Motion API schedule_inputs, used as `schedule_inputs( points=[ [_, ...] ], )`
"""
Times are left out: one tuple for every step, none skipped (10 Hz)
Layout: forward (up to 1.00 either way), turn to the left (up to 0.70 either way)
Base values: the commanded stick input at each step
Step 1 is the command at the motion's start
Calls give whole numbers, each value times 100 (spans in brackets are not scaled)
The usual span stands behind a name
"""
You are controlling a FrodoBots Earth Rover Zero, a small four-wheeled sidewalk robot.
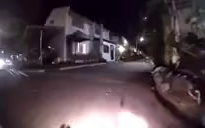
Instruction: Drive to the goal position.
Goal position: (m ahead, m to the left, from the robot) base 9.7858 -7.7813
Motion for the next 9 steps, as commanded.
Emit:
schedule_inputs(
  points=[
    [70,0],
    [70,0],
    [70,0],
    [70,0],
    [70,-16],
    [70,-27],
    [70,-27],
    [70,-27],
    [70,-27]
  ],
)
